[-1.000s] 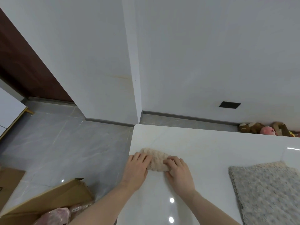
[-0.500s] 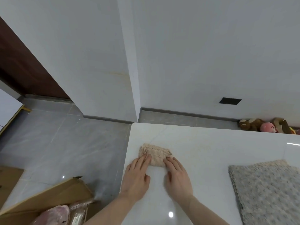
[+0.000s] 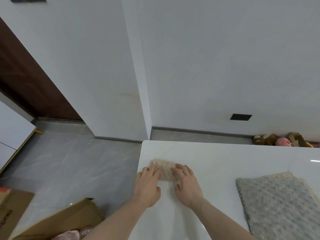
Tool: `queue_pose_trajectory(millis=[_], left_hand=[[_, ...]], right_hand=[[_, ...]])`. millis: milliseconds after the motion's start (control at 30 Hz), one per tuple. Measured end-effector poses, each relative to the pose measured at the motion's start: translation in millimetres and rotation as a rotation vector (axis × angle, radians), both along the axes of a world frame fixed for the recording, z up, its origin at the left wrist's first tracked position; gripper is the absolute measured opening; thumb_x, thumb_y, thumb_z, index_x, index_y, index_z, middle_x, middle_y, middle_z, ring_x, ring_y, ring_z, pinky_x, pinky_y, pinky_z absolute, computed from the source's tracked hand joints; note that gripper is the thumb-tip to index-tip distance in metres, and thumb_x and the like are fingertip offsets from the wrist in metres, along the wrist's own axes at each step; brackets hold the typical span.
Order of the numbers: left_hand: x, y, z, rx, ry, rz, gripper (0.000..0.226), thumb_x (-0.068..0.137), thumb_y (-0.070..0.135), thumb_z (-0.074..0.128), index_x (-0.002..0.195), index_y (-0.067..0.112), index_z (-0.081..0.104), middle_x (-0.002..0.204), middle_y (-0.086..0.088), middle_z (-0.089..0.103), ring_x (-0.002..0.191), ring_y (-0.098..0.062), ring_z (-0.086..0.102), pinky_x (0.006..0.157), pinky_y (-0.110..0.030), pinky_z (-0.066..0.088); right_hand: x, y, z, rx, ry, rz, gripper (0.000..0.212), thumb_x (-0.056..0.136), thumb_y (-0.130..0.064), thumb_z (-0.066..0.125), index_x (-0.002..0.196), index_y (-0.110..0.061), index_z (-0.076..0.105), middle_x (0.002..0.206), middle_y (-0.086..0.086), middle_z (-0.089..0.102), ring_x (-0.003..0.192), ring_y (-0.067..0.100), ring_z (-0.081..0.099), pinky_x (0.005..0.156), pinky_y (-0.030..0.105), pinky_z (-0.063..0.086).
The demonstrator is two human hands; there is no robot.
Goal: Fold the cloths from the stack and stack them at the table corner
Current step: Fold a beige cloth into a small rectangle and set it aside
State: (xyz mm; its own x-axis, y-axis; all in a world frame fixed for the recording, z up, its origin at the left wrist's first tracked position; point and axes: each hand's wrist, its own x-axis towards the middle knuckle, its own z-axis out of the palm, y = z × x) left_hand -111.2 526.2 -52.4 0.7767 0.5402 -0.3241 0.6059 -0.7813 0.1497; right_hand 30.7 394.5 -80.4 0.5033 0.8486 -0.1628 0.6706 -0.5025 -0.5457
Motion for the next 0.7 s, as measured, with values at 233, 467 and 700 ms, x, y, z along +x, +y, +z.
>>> queue_pose_trajectory(millis=[233, 467, 700], left_hand=[[-7.3, -15.6, 40.6, -0.072, 0.004, 0.024, 0.062, 0.090, 0.021, 0.052, 0.151, 0.027, 0.039, 0.160, 0.007, 0.027, 0.141, -0.023, 0.030, 0.114, -0.035, 0.031], [-66.2, -61.4, 91.1, -0.204, -0.148, 0.107, 0.064, 0.093, 0.023, 0.052, 0.154, 0.032, 0.039, 0.166, 0.010, 0.019, 0.151, -0.018, 0.021, 0.123, -0.032, 0.023], [-139.9, -131.0, 123.9, -0.329, -0.217, 0.132, 0.054, 0.097, 0.029, 0.055, 0.148, 0.039, 0.041, 0.164, 0.018, 0.019, 0.149, -0.012, 0.020, 0.120, -0.029, 0.030]], right_hand=[[-6.5, -7.1, 38.2, -0.029, 0.069, -0.038, 0.069, 0.080, -0.005, 0.049, 0.147, -0.021, 0.049, 0.156, -0.007, 0.039, 0.147, 0.024, 0.030, 0.122, 0.026, 0.025], [-53.8, -73.5, 83.7, 0.031, 0.245, -0.163, 0.067, 0.086, -0.015, 0.056, 0.150, -0.027, 0.044, 0.159, -0.009, 0.034, 0.147, 0.015, 0.033, 0.120, 0.027, 0.030], [-117.8, -166.3, 129.2, 0.163, 0.343, -0.357, 0.062, 0.089, -0.014, 0.062, 0.145, -0.033, 0.045, 0.148, -0.020, 0.040, 0.132, 0.000, 0.043, 0.107, 0.017, 0.035]])
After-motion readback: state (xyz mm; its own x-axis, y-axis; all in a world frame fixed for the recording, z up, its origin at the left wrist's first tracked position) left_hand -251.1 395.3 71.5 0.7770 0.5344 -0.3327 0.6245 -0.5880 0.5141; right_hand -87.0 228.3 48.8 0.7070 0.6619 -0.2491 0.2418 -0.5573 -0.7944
